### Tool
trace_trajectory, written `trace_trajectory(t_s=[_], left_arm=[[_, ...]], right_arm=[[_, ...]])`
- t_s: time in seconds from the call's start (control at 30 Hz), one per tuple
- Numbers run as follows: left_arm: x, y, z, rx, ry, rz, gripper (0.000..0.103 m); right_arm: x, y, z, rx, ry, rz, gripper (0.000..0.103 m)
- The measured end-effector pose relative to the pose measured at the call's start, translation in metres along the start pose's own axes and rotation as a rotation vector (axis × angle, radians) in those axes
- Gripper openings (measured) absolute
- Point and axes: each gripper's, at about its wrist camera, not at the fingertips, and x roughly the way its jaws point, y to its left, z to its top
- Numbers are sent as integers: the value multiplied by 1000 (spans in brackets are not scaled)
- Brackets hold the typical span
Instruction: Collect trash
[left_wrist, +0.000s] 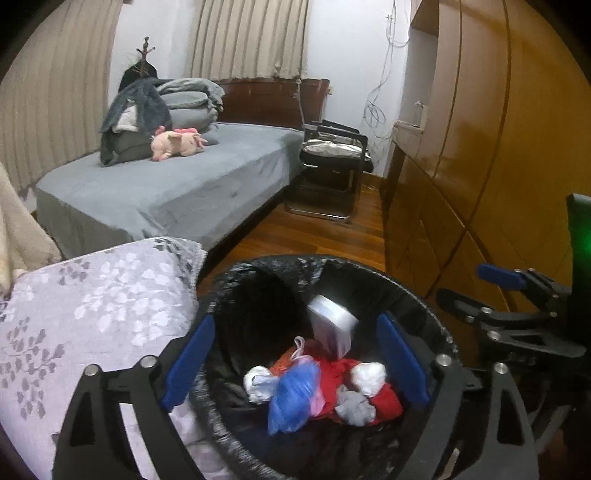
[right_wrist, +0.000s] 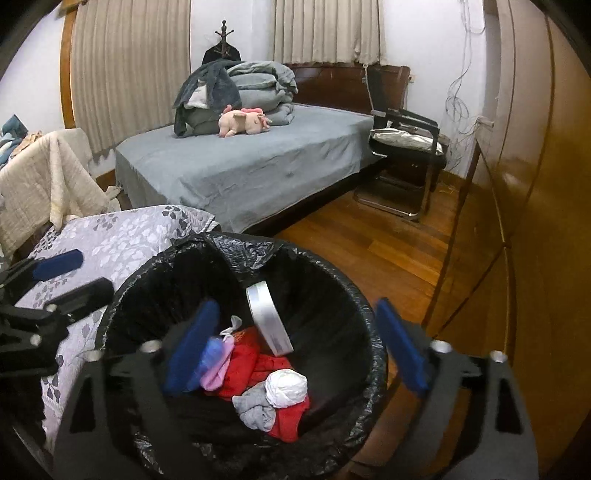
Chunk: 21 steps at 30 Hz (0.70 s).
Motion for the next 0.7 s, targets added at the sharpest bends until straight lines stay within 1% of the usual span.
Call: trace_trajectory(t_s=[0.1,0.23,0.37,0.57,0.7], left_arm=[[-16,10,-1,-9,-11,32,93],[-43,19,-2,-5,-34,80,97],[-71,22,-5,-13,-55,123,97],[-112,26,-13,-54,-79,154,97],[-134,24,-18,-62,-93,176,97]], right_arm=[[-10,1,1,9,-2,17,95],[-30,12,5,7,-19,55,96],[-54,29,8,-14,-40,91,96],[-89,47,6,-25,-65,128,97],[-107,53,8,-9,-75,145,97]])
